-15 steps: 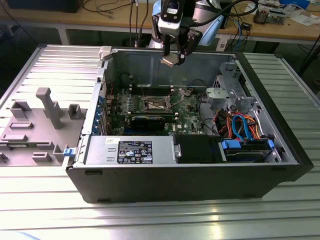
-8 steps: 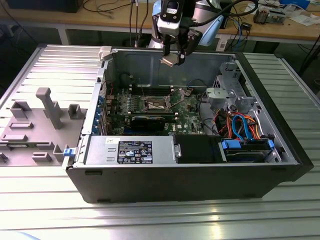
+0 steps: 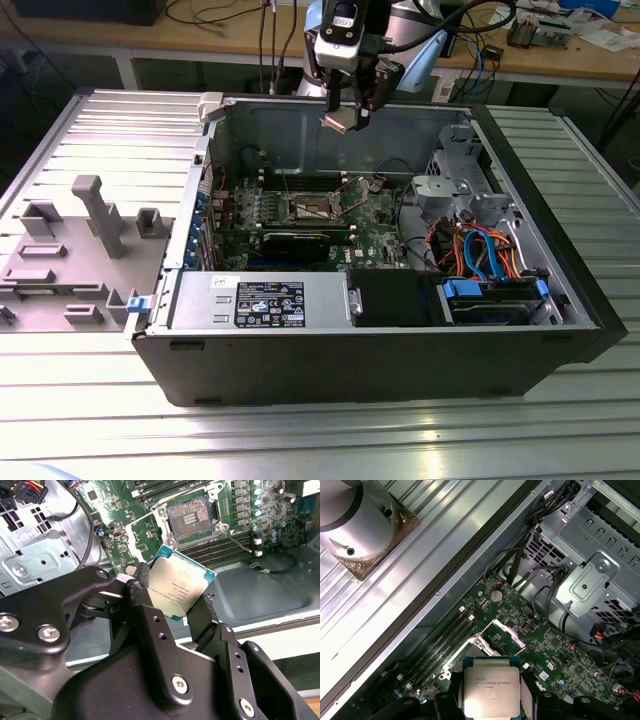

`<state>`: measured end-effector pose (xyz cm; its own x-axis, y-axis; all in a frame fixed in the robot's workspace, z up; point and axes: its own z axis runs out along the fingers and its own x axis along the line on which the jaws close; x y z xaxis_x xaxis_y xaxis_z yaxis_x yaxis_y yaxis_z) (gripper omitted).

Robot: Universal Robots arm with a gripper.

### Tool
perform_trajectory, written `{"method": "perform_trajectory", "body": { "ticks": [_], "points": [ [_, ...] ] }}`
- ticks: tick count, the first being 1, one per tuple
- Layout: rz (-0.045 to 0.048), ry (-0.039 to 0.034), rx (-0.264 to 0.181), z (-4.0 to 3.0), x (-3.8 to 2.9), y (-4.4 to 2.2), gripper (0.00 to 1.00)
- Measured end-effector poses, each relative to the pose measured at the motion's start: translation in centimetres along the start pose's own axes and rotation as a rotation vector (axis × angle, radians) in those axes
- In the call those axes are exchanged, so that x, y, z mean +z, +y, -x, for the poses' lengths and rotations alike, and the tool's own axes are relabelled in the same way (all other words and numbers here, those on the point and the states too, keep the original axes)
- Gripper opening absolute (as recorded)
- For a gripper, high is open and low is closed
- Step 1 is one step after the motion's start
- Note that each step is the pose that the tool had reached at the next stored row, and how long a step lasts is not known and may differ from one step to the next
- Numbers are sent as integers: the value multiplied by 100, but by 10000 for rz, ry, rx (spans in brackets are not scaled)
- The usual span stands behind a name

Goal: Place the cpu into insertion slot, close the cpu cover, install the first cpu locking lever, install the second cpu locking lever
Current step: 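Place the cpu into insertion slot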

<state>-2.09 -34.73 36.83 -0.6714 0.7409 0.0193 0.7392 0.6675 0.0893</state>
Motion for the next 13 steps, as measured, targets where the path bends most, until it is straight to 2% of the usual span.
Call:
{"method": "perform_trajectory", "body": {
  "ticks": [13],
  "points": [
    [3, -11, 121, 0, 0, 0, 54]
  ]
}}
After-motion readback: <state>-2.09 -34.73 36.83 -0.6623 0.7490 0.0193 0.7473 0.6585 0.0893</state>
